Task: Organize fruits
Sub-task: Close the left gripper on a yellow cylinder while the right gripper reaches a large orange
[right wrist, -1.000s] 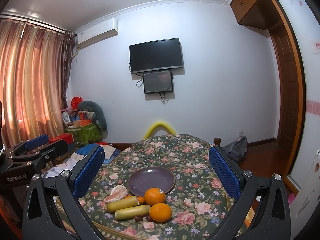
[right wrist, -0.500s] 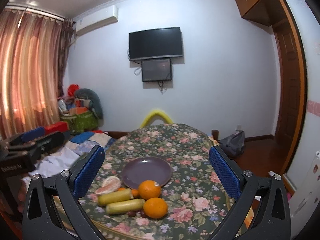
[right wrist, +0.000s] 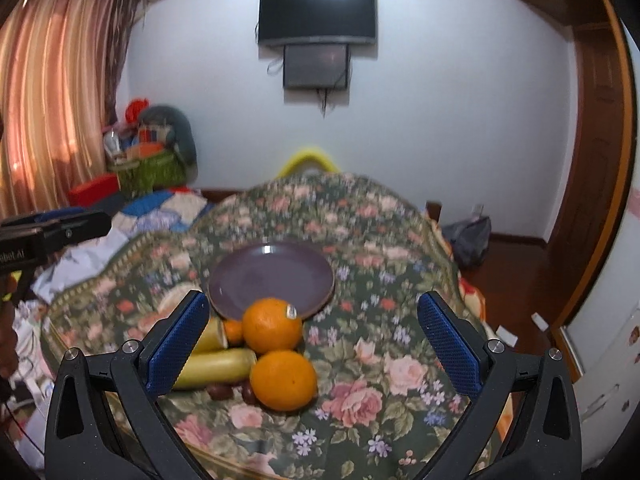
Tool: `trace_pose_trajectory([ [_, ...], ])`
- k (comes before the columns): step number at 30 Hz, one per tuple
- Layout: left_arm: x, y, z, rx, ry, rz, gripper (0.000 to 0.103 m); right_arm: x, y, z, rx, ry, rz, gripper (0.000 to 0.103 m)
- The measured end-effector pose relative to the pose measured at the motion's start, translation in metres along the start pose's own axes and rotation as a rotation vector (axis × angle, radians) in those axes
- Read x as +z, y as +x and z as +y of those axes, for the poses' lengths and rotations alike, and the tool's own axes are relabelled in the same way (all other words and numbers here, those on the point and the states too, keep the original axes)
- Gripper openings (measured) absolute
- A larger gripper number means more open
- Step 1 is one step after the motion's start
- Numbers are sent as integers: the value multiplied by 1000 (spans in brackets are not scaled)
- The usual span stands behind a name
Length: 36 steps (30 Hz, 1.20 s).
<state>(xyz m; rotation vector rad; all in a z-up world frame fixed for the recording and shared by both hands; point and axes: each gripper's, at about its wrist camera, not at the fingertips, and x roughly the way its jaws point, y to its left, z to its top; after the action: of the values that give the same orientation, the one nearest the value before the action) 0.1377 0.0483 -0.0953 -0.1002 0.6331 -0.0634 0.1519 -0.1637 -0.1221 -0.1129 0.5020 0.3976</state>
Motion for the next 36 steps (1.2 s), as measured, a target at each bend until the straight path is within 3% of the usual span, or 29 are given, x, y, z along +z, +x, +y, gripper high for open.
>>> trace_pose_trajectory([
  [4,-10,30,-1,-13,30,89,55,-10,24,-4,48,22,78,102],
  [12,-30,72,-8,-70,75,212,39,-32,54,-4,111,36,184,90],
  [25,-50,108,-20,-119,142,309,40,-50,82,-1,173,61,263,82],
  [32,-52,118,-23,-131,144,312,50,-57,92,1,196,77,295,79],
  [36,-52,121,-23,-134,139,318,51,-59,99,2,200,96,318,73],
])
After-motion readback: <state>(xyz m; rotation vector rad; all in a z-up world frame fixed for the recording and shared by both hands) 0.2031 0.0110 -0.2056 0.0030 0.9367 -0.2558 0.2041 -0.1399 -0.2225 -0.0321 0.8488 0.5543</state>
